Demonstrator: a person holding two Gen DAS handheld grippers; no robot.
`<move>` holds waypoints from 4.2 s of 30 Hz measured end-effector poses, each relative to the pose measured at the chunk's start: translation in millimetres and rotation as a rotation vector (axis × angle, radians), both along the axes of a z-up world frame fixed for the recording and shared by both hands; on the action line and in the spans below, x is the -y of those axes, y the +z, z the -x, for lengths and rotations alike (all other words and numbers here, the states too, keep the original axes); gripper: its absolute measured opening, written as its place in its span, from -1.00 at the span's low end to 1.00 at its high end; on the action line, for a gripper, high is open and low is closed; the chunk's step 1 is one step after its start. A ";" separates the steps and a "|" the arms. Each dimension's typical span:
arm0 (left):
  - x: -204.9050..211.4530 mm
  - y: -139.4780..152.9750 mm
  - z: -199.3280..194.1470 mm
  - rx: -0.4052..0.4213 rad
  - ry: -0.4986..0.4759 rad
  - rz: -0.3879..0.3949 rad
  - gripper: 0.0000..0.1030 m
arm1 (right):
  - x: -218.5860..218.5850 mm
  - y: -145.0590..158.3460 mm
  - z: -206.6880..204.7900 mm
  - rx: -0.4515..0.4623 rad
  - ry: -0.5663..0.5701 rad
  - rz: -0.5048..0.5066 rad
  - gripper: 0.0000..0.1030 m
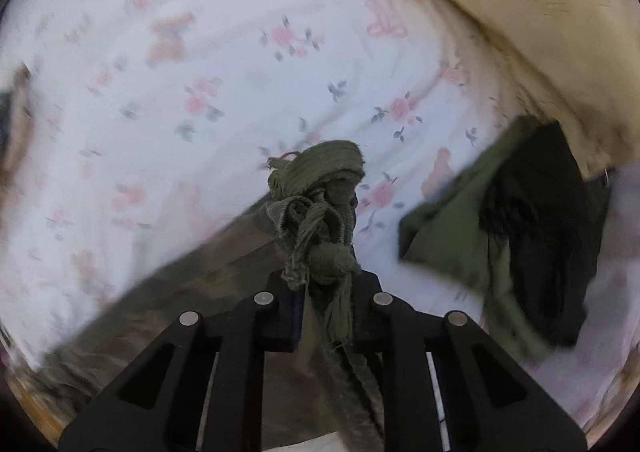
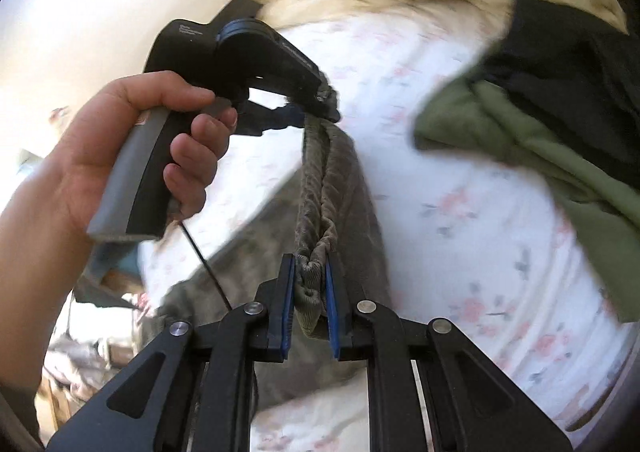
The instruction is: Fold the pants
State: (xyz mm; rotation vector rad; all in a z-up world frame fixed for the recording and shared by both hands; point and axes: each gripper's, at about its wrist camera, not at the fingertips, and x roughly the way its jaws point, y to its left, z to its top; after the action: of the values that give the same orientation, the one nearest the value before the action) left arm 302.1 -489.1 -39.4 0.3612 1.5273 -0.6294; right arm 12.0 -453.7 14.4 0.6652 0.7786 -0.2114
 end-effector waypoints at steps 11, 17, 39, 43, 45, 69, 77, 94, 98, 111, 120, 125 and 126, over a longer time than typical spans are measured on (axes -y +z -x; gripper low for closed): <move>-151.6 56.7 -19.5 0.103 0.008 -0.010 -0.75 | -126.5 16.6 -26.4 0.091 0.365 0.136 -0.73; -251.3 21.0 -12.8 0.106 0.068 -0.056 -0.75 | -205.4 -28.7 -53.2 -0.044 0.537 0.170 -0.73; -351.9 -54.8 6.2 0.122 0.140 -0.210 0.01 | -312.9 -160.5 -78.0 -0.358 0.804 0.252 -0.72; -348.5 -19.5 12.0 0.189 0.132 -0.181 0.02 | -319.2 -166.6 -78.7 -0.361 0.826 0.267 -0.64; -348.4 7.1 16.4 0.315 0.128 -0.194 0.02 | -318.3 -167.4 -78.0 -0.364 0.812 0.257 -0.61; -361.7 -72.9 22.8 0.197 0.034 -0.306 -0.22 | -272.1 -186.6 -147.8 -0.254 0.596 0.020 -0.58; -374.0 -71.1 15.1 0.189 0.100 -0.258 -0.22 | -245.7 -165.6 -114.7 -0.264 0.517 -0.034 -0.59; -404.6 42.6 56.8 0.450 0.221 -0.058 0.28 | -145.9 -86.0 -8.3 -0.166 0.181 -0.038 -0.10; -419.3 48.9 76.1 0.461 0.279 0.003 0.41 | -93.7 -93.5 15.7 -0.185 -0.019 -0.131 0.23; -447.0 14.4 81.3 0.376 0.461 0.065 0.41 | -92.6 -160.6 -2.7 -0.286 -0.075 -0.247 0.23; -447.4 16.9 81.6 0.365 0.454 0.085 0.41 | -100.2 -159.8 -13.2 -0.193 -0.078 -0.275 -0.65; -443.5 22.3 80.8 0.356 0.460 0.116 0.41 | -136.2 -103.7 -15.7 -0.023 0.061 -0.138 -0.70; -440.1 23.8 77.0 0.344 0.449 0.113 0.41 | -149.1 -90.0 -16.0 0.014 0.105 -0.089 -0.71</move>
State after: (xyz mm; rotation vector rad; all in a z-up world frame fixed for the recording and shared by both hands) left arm 225.1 -49.0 -15.7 0.0292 1.1822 -0.2785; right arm 28.0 -304.6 -75.6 0.7070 0.8105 -0.0771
